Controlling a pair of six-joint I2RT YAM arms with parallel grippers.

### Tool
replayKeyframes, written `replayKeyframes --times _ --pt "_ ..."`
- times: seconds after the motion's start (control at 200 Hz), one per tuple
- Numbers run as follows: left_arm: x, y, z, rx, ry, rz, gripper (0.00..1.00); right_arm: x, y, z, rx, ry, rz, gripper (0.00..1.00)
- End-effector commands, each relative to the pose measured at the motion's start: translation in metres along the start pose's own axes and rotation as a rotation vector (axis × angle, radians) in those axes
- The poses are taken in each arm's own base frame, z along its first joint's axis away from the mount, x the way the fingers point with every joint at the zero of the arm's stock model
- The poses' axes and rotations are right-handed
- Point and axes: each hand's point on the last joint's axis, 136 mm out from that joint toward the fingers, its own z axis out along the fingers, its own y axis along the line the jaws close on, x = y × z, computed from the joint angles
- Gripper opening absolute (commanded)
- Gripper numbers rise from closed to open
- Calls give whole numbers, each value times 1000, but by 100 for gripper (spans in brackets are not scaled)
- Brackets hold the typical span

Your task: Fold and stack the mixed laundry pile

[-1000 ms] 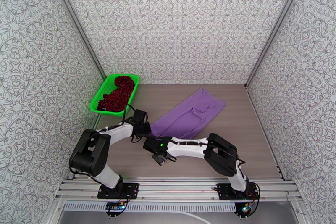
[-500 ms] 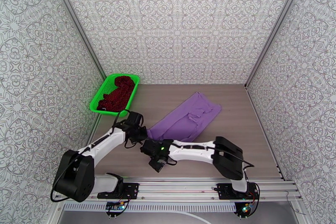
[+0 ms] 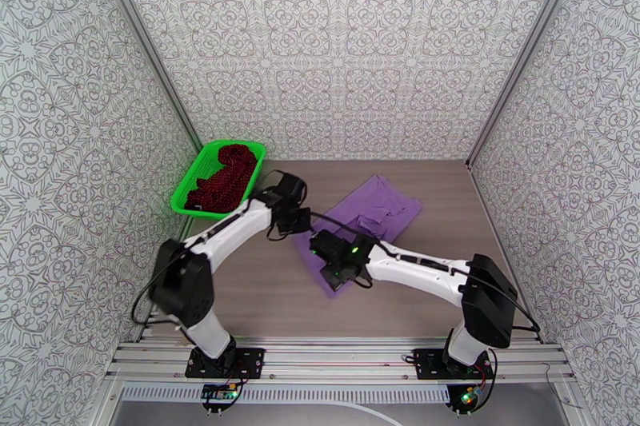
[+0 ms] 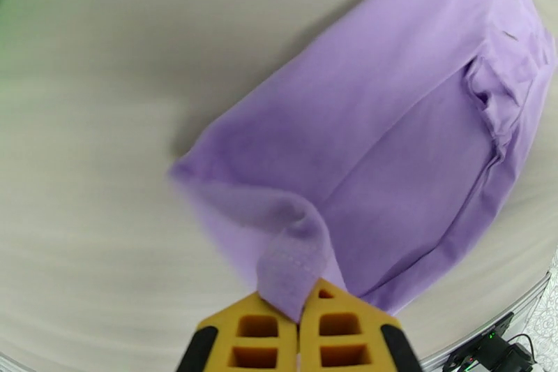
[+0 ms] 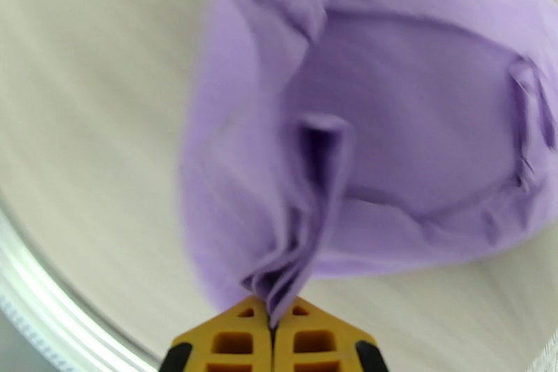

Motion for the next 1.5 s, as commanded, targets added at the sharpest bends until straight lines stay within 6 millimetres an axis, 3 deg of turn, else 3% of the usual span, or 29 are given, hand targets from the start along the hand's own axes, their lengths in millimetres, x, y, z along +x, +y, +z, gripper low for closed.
replayKeyframes --times 0.0,0.18,0.34,0.415,0.445,0.835,1.2,1.29,1.465,1.495 --pt "-16 -15 6 -21 9 56 0 6 -44 -2 99 7 29 0" --pt "-39 -31 38 -34 36 72 0 5 -90 12 165 22 107 0" --pt "-61 -44 57 -22 35 86 0 4 -116 29 210 44 156 0" --pt "-63 -42 77 -35 63 82 0 4 -126 36 236 62 178 0" --pt "-73 -48 74 -20 39 83 0 5 -129 39 247 67 185 0" --pt "-93 -64 100 74 43 66 0 9 -158 53 314 80 302 0" --pt "-99 -60 122 105 58 28 0 11 -177 63 369 93 343 0" --pt "-100 -59 127 104 61 21 13 13 -180 70 374 97 351 0" --pt "-102 -56 128 106 59 11 52 13 -181 76 372 103 373 0" --pt "-103 -56 128 107 58 11 57 12 -180 75 367 97 379 5"
